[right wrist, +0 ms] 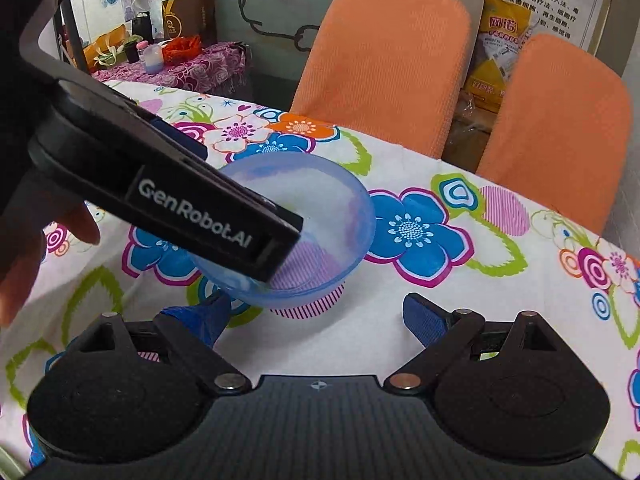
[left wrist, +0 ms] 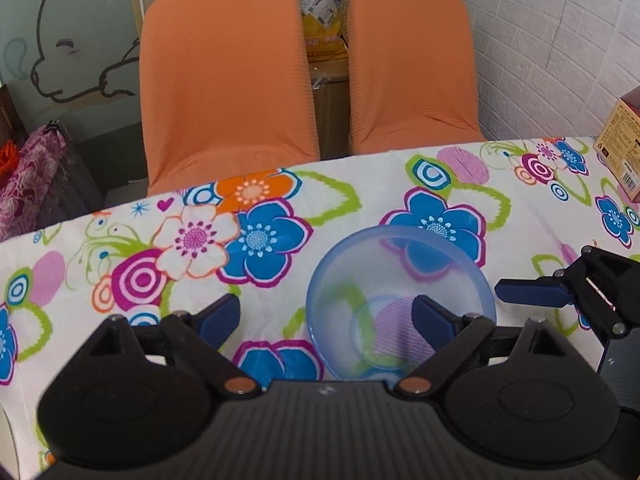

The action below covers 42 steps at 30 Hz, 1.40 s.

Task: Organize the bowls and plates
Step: 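Close the left tool on the blue bowl rim, then carry the blue bowl with the left tool and lower it into the white bowl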

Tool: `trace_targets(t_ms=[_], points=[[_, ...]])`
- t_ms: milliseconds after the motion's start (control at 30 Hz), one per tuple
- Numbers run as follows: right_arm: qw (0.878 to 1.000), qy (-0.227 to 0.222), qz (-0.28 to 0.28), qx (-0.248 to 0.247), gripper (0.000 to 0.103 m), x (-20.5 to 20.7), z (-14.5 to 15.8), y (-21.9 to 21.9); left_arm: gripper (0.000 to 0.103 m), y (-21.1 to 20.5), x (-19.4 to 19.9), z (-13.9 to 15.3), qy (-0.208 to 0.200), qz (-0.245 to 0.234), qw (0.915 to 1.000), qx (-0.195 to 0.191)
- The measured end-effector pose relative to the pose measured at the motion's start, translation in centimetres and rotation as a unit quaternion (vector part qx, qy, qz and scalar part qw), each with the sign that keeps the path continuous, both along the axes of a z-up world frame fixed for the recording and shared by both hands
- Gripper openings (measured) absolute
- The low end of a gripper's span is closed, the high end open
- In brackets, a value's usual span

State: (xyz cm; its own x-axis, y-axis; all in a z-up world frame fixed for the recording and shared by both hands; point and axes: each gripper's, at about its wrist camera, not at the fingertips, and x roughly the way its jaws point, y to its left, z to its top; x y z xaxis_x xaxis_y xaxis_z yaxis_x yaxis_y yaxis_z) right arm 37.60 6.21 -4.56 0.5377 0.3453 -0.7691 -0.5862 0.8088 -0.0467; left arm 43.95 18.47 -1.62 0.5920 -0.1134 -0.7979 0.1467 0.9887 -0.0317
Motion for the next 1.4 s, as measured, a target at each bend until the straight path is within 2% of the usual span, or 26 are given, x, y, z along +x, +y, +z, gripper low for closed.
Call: trace_targets(t_ms=[100, 200, 300, 333, 433, 467, 500, 533, 567, 600, 667, 733, 900, 1033, 1100, 1167, 1400], points=[[1.0, 0.01, -0.006, 0.024, 0.083, 0.1, -0.3, -0.1, 0.093, -0.1, 0.2, -0.5, -0.003, -0.003, 1.0, -0.003], [0.999, -0.013, -0.012, 0.036, 0.084, -0.6, -0.6, -0.3, 0.09, -0.1, 0.5, -0.9, -0.001, -0.002, 1.0, -0.005], [0.999, -0.022, -0.009, 0.042, 0.085, -0.8, -0.7, -0.5, 0.082, 0.0, 0.8, -1.5, 0.009, 0.003, 0.9998, -0.016], [0.999, -0.02, -0.008, 0.041, 0.085, -0.6, -0.7, -0.4, 0.082, 0.1, 0.9, -1.7, 0.013, 0.006, 0.9997, -0.021], [0.999, -0.025, -0.001, 0.04, 0.079, -0.2, -0.5, 0.4, 0.077, 0.2, 1.1, -1.8, 0.01, 0.014, 0.9996, -0.021], [0.999, -0.033, 0.007, 0.039, 0.077, -0.2, -0.4, 0.8, 0.07, 0.1, 1.1, -1.7, 0.01, 0.014, 0.9997, -0.018], [0.998, -0.048, 0.011, 0.037, 0.076, -0.2, -0.3, 1.2, 0.057, 0.1, 1.0, -1.6, 0.008, 0.013, 0.9998, -0.014], [0.997, -0.062, 0.013, 0.039, 0.075, -0.3, 0.0, 1.4, 0.049, 0.1, 0.9, -1.3, 0.007, 0.009, 0.9998, -0.016], [0.996, -0.071, 0.012, 0.045, 0.076, -0.4, 0.5, 1.6, 0.037, 0.3, 0.7, -0.9, 0.011, 0.003, 0.9995, -0.029], [0.996, -0.076, 0.016, 0.05, 0.076, -0.6, 1.0, 1.7, 0.034, 0.4, 0.4, -0.3, 0.007, 0.002, 0.9992, -0.038], [0.993, -0.103, 0.028, 0.058, 0.076, -1.7, 2.2, 1.5, 0.034, 0.3, -0.5, 1.2, -0.015, -0.003, 0.9995, -0.028], [0.99, -0.117, 0.022, 0.072, 0.076, -2.6, 3.7, 0.7, 0.034, 0.1, -1.6, 2.9, -0.031, -0.011, 0.9989, -0.035], [0.986, -0.15, 0.025, 0.065, 0.076, -6.7, 7.6, -1.3, 0.034, -1.9, -5.7, 7.1, -0.066, -0.035, 0.9964, -0.04], [0.986, -0.153, 0.028, 0.05, 0.076, -11.4, 9.8, -4.8, 0.034, -4.7, -10.5, 9.2, -0.065, -0.064, 0.9935, -0.068], [0.987, -0.154, 0.026, 0.035, 0.075, -14.0, 10.3, -6.9, 0.034, -6.6, -13.1, 9.4, -0.057, -0.082, 0.9915, -0.083], [0.988, -0.151, 0.014, 0.023, 0.076, -16.7, 10.3, -9.1, 0.034, -9.3, -15.8, 9.1, -0.06, -0.106, 0.9893, -0.081], [0.991, -0.126, -0.053, -0.006, 0.078, -23.0, 8.2, -15.2, 0.04, -17.8, -22.6, 5.8, -0.034, -0.187, 0.9773, -0.094]])
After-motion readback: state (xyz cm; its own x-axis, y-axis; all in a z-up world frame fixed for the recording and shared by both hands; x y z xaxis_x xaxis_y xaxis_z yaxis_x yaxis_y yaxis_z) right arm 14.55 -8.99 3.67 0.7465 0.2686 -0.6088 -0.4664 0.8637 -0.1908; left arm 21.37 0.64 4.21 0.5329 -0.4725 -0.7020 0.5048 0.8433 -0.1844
